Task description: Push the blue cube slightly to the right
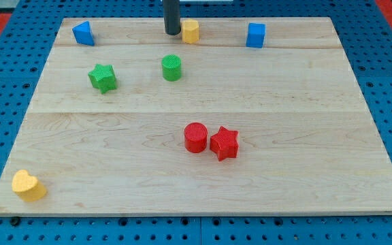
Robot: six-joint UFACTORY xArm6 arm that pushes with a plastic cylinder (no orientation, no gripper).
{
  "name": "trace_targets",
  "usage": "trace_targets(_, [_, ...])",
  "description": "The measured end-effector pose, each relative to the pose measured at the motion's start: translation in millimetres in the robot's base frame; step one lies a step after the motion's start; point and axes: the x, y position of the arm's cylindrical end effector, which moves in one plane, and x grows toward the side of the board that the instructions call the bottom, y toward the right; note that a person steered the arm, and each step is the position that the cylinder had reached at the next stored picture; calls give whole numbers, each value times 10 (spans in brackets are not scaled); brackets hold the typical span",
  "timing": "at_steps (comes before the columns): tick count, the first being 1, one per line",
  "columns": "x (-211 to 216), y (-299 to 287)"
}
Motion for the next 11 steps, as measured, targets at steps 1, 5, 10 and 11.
trace_targets(1, [380,0])
trace_targets(5, [395,1490])
trace_targets(10, [211,1222])
trace_targets(11, [106,1448])
